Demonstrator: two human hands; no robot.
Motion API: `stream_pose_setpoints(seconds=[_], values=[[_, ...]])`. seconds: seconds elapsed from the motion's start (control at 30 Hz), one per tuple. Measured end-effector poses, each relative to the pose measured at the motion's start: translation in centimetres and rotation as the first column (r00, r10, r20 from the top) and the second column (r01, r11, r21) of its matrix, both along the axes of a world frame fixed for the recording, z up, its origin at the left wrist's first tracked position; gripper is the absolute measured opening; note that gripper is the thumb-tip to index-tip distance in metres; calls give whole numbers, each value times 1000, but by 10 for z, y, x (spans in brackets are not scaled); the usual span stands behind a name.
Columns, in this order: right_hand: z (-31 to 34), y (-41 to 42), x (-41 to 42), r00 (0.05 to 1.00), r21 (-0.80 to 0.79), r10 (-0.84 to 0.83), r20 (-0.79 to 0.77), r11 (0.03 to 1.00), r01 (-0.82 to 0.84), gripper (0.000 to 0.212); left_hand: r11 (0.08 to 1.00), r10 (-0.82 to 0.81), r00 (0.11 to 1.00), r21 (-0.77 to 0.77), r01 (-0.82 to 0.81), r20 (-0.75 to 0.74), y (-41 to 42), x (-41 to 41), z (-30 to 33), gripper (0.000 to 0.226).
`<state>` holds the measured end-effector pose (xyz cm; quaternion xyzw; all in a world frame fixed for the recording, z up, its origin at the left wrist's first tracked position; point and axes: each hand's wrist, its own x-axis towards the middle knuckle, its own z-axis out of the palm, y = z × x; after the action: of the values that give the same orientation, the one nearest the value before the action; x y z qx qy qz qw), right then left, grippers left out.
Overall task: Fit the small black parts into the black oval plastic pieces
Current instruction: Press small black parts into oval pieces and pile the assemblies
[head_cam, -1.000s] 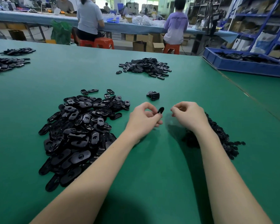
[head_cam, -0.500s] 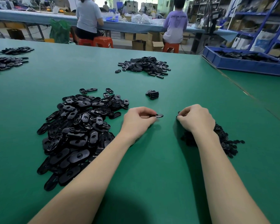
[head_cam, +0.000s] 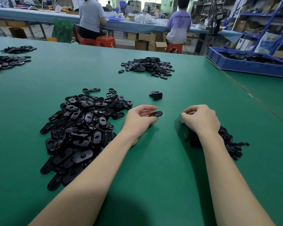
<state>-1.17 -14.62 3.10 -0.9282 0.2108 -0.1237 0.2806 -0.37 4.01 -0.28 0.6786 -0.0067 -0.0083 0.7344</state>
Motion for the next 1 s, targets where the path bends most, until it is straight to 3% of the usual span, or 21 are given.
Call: stream_pose_setpoints(seconds=[0.13,0.2,0.3,0.43,0.6,0.7,1.0], values=[[-2,-2,1,1000,85,5,18,996,-6,9,1000,-6,1000,-5,6,4,0,0,1,33],[-3,-2,2,997,259,36,75,964,-54,6,1000,-6,1000,-5,6,8,0,-1,1,33],[2,3,1,987,560,67,144,817,-137,4,1000,-4,1000,6,4,13,0,-1,1,34],[5,10,1,974,726,172,149,649,-226,7,1000,-1,1000,20,0,11,0,0,0,33],[2,18,0,941,733,307,144,606,-310,16,999,-13,999,37,12,30,1,1,0,33],[0,22,1,940,716,311,143,623,-315,7,999,-15,999,30,14,38,1,0,0,33],[-4,32,1,952,722,276,129,632,-281,8,1000,-10,997,-7,11,75,2,1,-2,29]])
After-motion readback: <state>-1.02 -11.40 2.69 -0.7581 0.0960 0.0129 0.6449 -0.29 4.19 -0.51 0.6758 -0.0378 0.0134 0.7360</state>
